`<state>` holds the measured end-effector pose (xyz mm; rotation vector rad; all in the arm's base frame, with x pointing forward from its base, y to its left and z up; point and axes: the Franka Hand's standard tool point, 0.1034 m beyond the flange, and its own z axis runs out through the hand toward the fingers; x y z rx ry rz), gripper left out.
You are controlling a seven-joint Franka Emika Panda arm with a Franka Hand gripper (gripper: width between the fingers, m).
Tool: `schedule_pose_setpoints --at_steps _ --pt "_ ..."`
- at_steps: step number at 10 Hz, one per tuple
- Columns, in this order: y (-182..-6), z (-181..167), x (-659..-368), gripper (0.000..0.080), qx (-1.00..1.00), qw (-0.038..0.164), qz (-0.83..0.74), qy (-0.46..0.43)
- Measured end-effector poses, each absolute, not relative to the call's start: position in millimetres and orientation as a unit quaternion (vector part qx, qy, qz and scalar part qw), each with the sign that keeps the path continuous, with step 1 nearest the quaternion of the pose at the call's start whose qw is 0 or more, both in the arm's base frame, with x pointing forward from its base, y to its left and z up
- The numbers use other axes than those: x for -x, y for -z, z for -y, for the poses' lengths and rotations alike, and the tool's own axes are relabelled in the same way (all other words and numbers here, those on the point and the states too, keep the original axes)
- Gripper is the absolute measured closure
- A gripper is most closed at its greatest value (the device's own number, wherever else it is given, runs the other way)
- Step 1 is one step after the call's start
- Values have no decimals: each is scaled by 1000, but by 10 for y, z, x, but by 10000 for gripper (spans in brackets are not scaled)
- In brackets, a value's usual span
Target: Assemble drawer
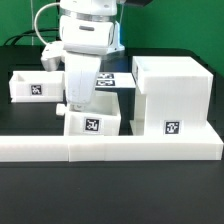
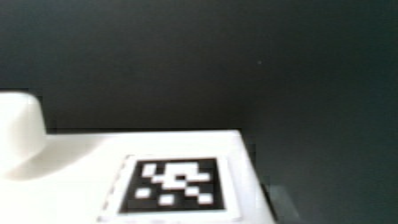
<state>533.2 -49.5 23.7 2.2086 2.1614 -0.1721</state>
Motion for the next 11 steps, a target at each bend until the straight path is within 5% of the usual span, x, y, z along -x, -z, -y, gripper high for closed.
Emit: schedule_pose_setpoints --at_steps 11 --pt "-215 510 -5325 757 -727 31 -684 45"
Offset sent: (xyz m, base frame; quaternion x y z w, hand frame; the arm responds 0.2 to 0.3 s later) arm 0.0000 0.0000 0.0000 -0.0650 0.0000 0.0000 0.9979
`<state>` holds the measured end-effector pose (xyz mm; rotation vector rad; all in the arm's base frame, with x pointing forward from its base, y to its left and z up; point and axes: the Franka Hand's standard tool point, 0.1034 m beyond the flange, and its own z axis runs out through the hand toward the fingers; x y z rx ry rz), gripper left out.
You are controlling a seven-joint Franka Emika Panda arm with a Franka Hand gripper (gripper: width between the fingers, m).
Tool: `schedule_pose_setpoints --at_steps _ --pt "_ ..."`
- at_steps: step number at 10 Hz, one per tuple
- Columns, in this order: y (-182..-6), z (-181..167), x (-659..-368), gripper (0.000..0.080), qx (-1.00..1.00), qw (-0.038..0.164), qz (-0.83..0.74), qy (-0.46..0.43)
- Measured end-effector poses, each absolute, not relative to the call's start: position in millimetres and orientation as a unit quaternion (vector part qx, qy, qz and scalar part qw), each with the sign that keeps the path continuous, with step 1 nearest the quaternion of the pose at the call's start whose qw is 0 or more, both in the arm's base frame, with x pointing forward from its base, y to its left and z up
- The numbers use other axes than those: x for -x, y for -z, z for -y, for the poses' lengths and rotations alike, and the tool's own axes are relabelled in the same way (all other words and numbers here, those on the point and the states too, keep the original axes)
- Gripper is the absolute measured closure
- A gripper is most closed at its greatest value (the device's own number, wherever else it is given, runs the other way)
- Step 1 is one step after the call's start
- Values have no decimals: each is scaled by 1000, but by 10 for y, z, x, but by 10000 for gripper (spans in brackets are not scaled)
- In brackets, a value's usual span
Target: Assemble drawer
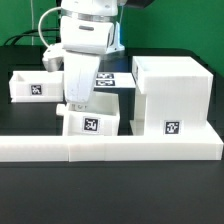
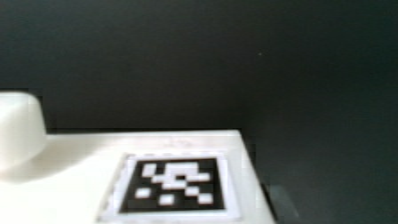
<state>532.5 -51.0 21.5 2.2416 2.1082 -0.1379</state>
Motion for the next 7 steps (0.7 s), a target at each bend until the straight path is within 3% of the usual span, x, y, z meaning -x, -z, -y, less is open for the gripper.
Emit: schedule_pose_setpoints --at_steps 3,4,5,7 --pt "-213 523 -5326 757 -728 25 -684 43" --pt "-219 644 -5322 757 -729 6 -684 30" --pt "-214 712 -5314 757 -735 0 -678 24" --pt "-209 715 -5309 757 -738 0 -674 25"
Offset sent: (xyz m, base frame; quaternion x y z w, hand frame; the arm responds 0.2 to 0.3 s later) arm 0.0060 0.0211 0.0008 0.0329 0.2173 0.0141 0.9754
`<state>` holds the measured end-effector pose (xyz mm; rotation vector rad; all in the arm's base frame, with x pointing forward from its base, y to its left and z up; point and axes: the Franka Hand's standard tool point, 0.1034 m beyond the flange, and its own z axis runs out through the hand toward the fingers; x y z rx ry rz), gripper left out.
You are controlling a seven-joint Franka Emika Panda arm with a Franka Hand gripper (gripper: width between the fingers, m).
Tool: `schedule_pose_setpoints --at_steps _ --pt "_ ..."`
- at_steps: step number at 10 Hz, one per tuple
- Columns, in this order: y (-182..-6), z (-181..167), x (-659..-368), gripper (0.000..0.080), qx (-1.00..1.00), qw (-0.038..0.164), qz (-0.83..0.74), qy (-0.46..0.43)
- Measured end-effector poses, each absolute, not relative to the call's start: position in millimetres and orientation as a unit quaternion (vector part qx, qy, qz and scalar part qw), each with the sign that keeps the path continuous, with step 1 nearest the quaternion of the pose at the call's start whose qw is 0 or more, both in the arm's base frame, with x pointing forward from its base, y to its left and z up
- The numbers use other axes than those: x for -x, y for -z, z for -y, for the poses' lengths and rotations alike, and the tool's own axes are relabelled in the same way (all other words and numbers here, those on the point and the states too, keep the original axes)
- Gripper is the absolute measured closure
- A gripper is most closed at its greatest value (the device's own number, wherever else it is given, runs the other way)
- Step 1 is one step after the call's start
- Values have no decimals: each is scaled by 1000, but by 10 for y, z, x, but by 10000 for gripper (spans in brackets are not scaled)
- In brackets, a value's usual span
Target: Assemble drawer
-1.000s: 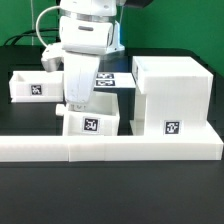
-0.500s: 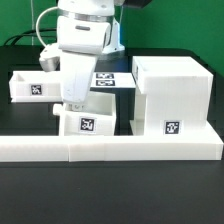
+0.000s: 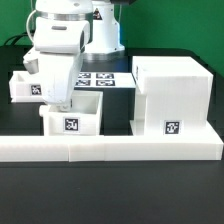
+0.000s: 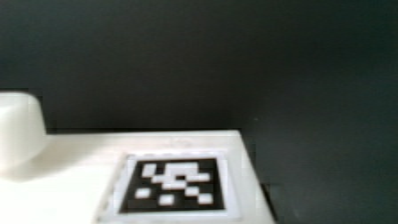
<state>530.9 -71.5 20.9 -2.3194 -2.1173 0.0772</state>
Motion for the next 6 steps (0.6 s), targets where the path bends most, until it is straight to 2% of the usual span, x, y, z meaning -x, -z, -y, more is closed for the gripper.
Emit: schedule_pose_setpoints --at_steps 3,6 --pt "-209 557 -5460 757 738 20 674 -27" --pt "-198 581 -5457 757 737 18 675 -28"
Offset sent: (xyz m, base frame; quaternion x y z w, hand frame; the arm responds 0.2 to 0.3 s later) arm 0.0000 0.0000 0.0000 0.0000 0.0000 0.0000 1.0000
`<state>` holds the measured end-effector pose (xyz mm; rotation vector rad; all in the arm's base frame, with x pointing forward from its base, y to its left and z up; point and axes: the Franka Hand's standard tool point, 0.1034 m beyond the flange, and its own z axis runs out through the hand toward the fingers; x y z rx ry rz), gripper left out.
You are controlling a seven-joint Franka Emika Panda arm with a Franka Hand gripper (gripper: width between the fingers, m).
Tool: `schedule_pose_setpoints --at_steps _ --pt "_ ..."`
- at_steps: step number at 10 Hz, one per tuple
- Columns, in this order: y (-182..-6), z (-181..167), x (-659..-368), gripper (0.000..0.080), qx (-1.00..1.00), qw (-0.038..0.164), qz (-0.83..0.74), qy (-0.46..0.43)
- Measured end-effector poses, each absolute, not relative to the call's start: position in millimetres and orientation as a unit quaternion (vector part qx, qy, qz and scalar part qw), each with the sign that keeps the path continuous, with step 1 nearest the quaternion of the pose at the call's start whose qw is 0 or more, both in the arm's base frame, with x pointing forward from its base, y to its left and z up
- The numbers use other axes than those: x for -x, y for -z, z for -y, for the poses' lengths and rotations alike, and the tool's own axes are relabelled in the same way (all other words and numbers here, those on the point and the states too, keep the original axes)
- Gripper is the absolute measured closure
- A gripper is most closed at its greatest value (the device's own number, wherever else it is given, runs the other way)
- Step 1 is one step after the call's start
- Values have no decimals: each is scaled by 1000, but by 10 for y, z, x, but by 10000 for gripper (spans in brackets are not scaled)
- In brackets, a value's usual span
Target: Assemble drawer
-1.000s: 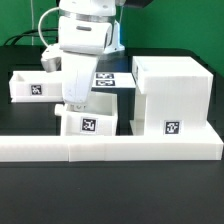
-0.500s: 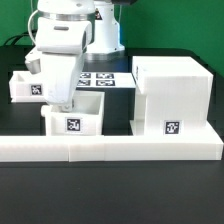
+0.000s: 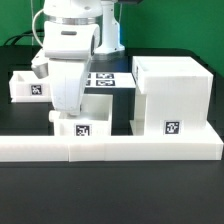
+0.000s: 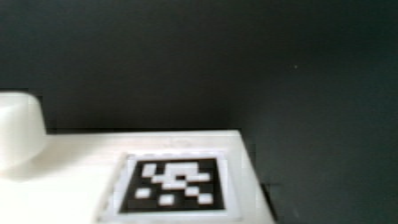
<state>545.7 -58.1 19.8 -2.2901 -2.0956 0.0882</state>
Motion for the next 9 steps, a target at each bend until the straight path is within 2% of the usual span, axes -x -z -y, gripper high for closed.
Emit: schedule_pose_setpoints --at_steps 1,3,7,9 --pt "-190 581 -5479 757 737 7 675 -18" --pt "-164 453 -5495 757 741 11 671 -16" --pt "-120 353 -5512 757 743 -5 669 7" --pt "-109 291 -5502 757 750 -3 661 7"
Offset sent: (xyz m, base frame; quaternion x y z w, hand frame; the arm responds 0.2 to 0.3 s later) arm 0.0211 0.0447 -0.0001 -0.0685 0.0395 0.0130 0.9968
